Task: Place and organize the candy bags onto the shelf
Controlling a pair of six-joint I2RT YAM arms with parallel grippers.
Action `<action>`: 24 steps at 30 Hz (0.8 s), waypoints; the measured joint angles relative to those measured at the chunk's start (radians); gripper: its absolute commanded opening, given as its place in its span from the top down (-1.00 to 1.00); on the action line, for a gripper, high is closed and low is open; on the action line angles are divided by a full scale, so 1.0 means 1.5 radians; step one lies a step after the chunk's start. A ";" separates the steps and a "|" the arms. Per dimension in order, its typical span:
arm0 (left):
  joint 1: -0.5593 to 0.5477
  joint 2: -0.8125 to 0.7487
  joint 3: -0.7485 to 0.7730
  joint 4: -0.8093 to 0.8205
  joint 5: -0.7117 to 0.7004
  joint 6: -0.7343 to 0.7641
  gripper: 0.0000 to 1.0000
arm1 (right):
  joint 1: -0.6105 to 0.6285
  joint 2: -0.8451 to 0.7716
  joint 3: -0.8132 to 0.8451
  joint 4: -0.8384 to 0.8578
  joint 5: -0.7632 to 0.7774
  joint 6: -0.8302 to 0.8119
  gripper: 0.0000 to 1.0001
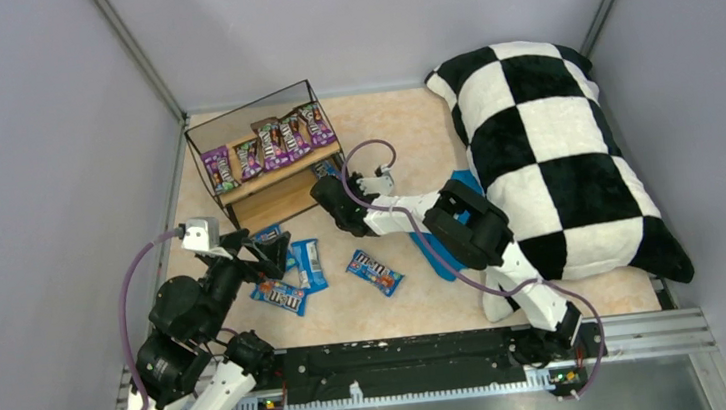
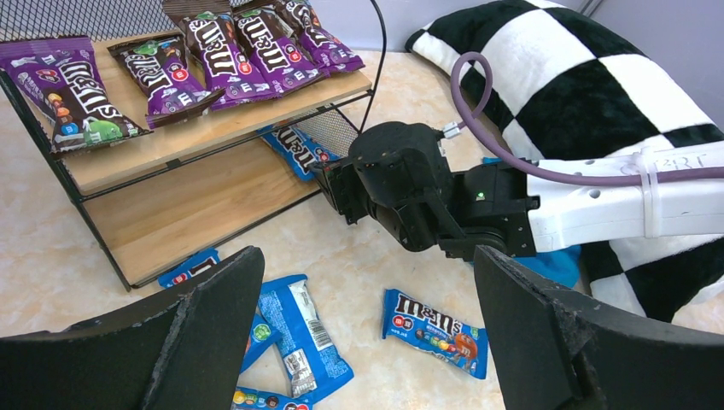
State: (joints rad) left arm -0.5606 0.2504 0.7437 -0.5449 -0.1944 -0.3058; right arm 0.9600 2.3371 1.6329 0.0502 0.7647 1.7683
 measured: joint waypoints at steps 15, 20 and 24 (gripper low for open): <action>0.000 0.001 0.000 0.000 -0.001 0.001 -0.97 | 0.000 0.009 0.013 -0.011 0.025 0.018 0.51; 0.000 0.001 0.000 0.000 -0.001 0.001 -0.97 | 0.000 0.009 0.006 0.036 0.005 -0.029 0.26; 0.000 0.001 0.000 0.000 -0.001 0.001 -0.97 | 0.000 0.007 -0.027 0.100 -0.012 -0.066 -0.04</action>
State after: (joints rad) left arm -0.5606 0.2512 0.7437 -0.5453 -0.1955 -0.3038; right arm 0.9604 2.3470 1.5921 0.2005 0.7467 1.6691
